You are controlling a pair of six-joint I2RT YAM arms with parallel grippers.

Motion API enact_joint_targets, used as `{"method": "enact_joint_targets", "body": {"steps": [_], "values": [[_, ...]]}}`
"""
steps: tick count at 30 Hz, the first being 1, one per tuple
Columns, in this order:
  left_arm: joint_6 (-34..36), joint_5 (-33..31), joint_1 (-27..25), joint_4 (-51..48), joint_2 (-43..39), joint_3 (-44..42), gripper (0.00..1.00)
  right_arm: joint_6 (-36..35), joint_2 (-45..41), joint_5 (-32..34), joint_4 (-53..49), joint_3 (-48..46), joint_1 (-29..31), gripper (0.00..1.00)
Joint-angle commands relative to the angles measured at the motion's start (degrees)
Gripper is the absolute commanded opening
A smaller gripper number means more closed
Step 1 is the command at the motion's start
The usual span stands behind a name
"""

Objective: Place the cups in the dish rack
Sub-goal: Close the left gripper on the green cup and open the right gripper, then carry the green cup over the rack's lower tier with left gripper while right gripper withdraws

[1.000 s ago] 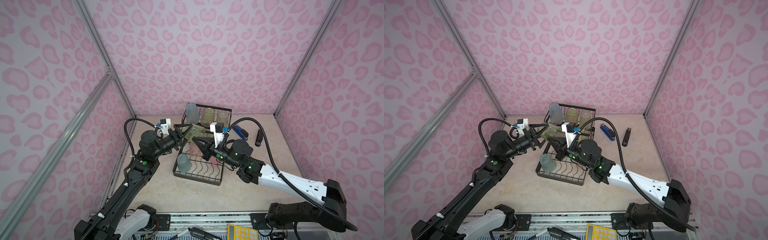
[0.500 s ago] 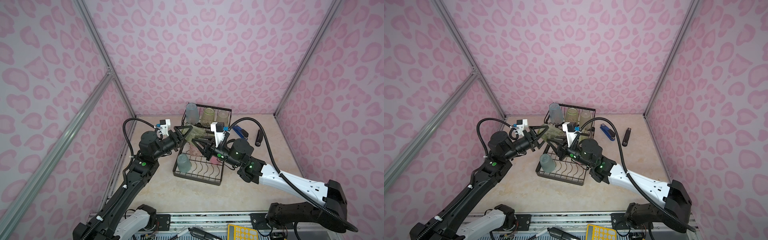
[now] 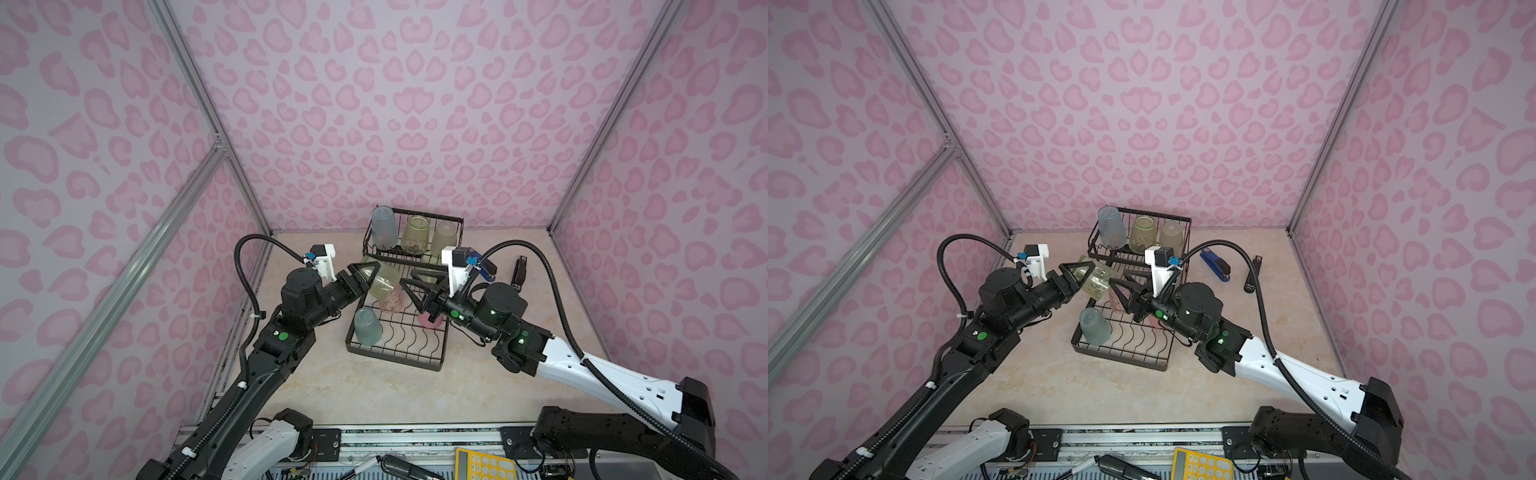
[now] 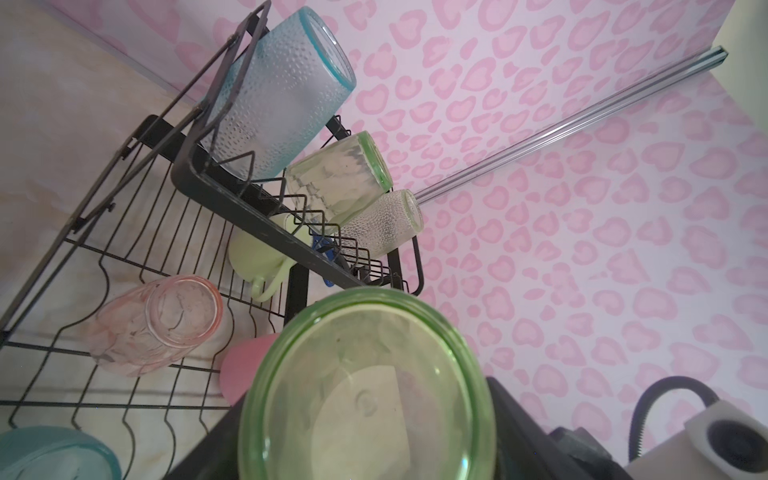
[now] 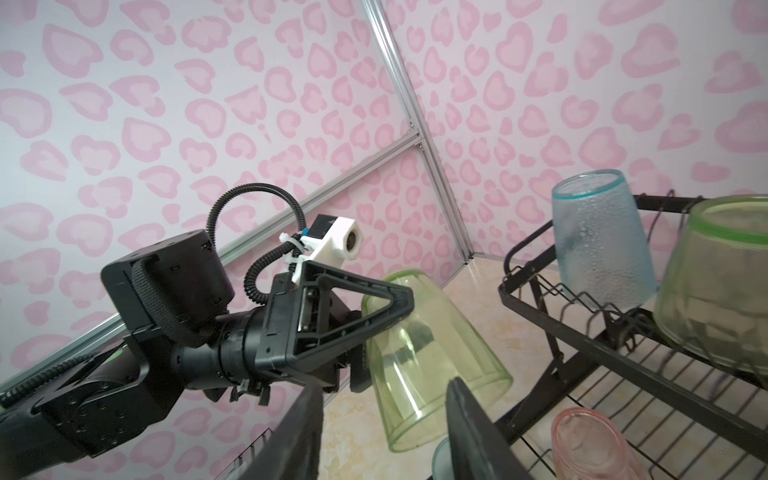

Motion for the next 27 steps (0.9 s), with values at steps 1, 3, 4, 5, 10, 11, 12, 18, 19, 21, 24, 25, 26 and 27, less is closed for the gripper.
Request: {"method": "enact_joint_targets", "body": {"steps": [1,3,4,5,10,11,12,18,19,21,24,25,26,27], "values": [[8.04,-8.21,-3.03,-0.2,-0.07,-0.74,0.68,-1.08,-2.88,5.36,-5.14,-1.41,-0.91,0.47],[10.58,-11.9,-6.17,0.17,0.28,-1.36,0.68,-0.9,-5.37,7.57,-7.77,-2.45,-2.01,0.46],[11.64,-13.79,-7.67,0.16,0.55,-1.48,0.68,-0.75,-6.55,8.19,-8.52,-2.95,-2.53,0.46],[12.78,-15.51,-9.31,0.07,0.86,-1.58,0.68,-0.47,-7.88,9.0,-9.36,-3.5,-3.15,0.46],[19.06,-25.58,-17.64,1.3,2.31,-3.15,0.67,0.89,-13.34,11.57,-13.33,-5.73,-6.62,0.45],[20.25,-27.49,-19.16,1.41,2.91,-3.4,0.67,1.21,-14.3,11.59,-13.86,-6.18,-7.37,0.45],[21.35,-29.0,-20.57,1.74,3.48,-3.59,0.67,1.4,-15.14,11.67,-14.22,-6.57,-8.01,0.45],[27.22,-39.13,-28.01,6.17,6.8,-7.22,0.66,1.1,-16.87,11.98,-17.55,-7.17,-10.01,0.45],[27.96,-40.77,-28.95,7.32,7.48,-8.06,0.66,1.19,-16.81,12.32,-18.29,-7.15,-10.21,0.45],[28.85,-43.91,-30.86,9.21,9.16,-9.54,0.66,1.68,-16.82,13.31,-19.99,-6.94,-10.92,0.44],[30.07,-47.88,-33.2,12.35,11.19,-11.58,0.66,3.02,-16.54,13.26,-21.58,-6.84,-12.58,0.43],[30.3,-48.78,-33.72,13.12,11.72,-12.0,0.66,3.46,-16.48,12.98,-21.71,-6.96,-13.04,0.43],[30.51,-49.7,-34.28,15.13,12.34,-12.8,0.66,3.82,-16.52,12.75,-21.81,-7.21,-13.41,0.42],[30.75,-50.35,-34.56,16.49,12.92,-13.6,0.66,4.11,-16.52,12.54,-21.85,-7.38,-13.72,0.42]]}}
